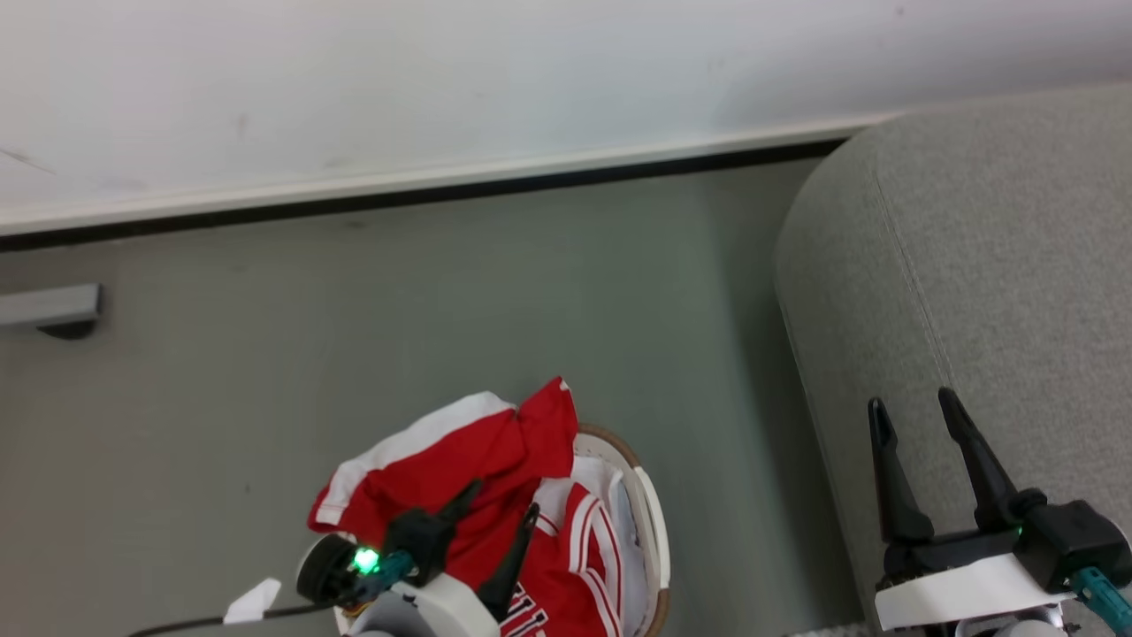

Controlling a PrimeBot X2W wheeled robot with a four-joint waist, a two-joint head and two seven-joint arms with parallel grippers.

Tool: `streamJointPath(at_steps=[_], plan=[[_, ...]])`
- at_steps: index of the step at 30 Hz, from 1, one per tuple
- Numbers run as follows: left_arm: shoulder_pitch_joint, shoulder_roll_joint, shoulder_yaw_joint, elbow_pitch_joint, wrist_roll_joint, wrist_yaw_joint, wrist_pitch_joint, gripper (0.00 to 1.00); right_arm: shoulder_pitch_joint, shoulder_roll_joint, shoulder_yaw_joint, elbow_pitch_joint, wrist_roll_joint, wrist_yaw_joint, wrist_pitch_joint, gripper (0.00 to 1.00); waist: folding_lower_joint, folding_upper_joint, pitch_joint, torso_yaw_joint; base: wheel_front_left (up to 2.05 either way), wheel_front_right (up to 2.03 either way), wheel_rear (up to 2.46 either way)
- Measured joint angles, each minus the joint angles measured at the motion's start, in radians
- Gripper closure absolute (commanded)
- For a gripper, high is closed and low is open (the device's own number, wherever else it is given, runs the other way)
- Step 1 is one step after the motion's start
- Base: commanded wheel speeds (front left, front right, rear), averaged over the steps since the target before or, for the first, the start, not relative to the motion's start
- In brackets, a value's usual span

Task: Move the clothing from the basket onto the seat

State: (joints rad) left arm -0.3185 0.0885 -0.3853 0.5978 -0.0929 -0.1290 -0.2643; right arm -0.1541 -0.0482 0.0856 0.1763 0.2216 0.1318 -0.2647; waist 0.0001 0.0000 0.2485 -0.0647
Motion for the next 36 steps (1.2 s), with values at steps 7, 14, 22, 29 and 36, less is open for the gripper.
streamJointPath(at_steps=[7,14,22,29,36], plan=[[-0.138,0.028,-0.158,0.175,-0.045,-0.002,0.001,0.00,-0.058,0.000,0.007,-0.055,0.018,0.000,0.000,0.00,0.0001,0.0000,0.115,-0.045,0.00,0.00,0.00],[-0.257,0.042,-0.305,0.321,-0.084,-0.002,0.012,0.00,-0.108,-0.001,0.003,-0.114,0.036,0.000,0.000,0.00,0.0002,0.0000,0.240,-0.094,0.00,0.00,0.00],[-0.348,0.061,-0.421,0.444,-0.167,-0.002,0.035,0.00,-0.152,-0.001,0.008,-0.166,0.063,0.000,0.000,0.00,0.0002,0.0000,0.368,-0.143,0.00,0.00,0.00],[-0.447,0.090,-0.477,0.510,-0.212,-0.002,0.035,0.00,-0.174,-0.001,0.010,-0.224,0.066,0.000,0.000,0.00,0.0002,0.0000,0.470,-0.170,0.00,0.00,0.00],[-0.537,0.093,-0.498,0.577,-0.233,-0.002,0.032,0.00,-0.178,-0.001,0.016,-0.267,0.058,0.000,0.000,0.00,0.0001,0.0000,0.564,-0.181,0.00,0.00,0.00]])
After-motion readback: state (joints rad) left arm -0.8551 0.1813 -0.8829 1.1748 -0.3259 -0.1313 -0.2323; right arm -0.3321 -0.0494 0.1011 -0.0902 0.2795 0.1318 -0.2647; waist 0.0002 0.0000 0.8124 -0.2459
